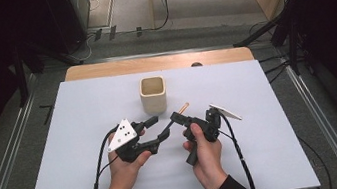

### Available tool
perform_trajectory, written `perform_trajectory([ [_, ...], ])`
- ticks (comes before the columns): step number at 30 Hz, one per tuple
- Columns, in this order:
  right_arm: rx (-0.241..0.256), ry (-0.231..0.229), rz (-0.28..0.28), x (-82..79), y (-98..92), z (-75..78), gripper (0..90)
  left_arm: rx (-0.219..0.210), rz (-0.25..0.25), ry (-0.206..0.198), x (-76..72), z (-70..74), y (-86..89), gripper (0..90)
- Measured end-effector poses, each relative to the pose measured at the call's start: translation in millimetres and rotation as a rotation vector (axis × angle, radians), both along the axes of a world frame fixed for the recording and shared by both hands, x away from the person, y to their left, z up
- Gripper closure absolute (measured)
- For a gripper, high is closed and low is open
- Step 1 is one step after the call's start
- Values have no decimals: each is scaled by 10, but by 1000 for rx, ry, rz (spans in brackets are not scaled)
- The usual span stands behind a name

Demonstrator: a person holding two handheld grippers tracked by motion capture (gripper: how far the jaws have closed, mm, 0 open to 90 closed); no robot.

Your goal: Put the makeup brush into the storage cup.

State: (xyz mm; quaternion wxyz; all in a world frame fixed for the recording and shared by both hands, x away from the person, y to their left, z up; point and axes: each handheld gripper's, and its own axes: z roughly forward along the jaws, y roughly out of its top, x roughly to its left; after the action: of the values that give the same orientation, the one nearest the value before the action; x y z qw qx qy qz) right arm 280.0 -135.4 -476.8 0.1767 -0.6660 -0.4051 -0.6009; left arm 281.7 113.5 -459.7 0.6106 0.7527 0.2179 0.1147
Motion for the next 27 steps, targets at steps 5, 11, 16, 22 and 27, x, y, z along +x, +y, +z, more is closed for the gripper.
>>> perform_trajectory([
  [5, -113, -113, -20, -7, -3, 74, 848, 28, 20, 31, 31, -17, 10, 309],
  [11, -288, -238, -12, -33, 46, 161, 848, 41, 35, 49, 32, -11, 23, 234],
  [16, -394, -318, -1, -60, 79, 238, 849, 36, 11, 58, 40, -12, 56, 111],
  [22, -488, -390, 4, -80, 106, 318, 849, 48, 1, 60, 52, -19, 110, 15],
  [27, -575, -451, 8, -92, 128, 349, 849, 40, 32, 56, 52, -18, 169, 9],
])
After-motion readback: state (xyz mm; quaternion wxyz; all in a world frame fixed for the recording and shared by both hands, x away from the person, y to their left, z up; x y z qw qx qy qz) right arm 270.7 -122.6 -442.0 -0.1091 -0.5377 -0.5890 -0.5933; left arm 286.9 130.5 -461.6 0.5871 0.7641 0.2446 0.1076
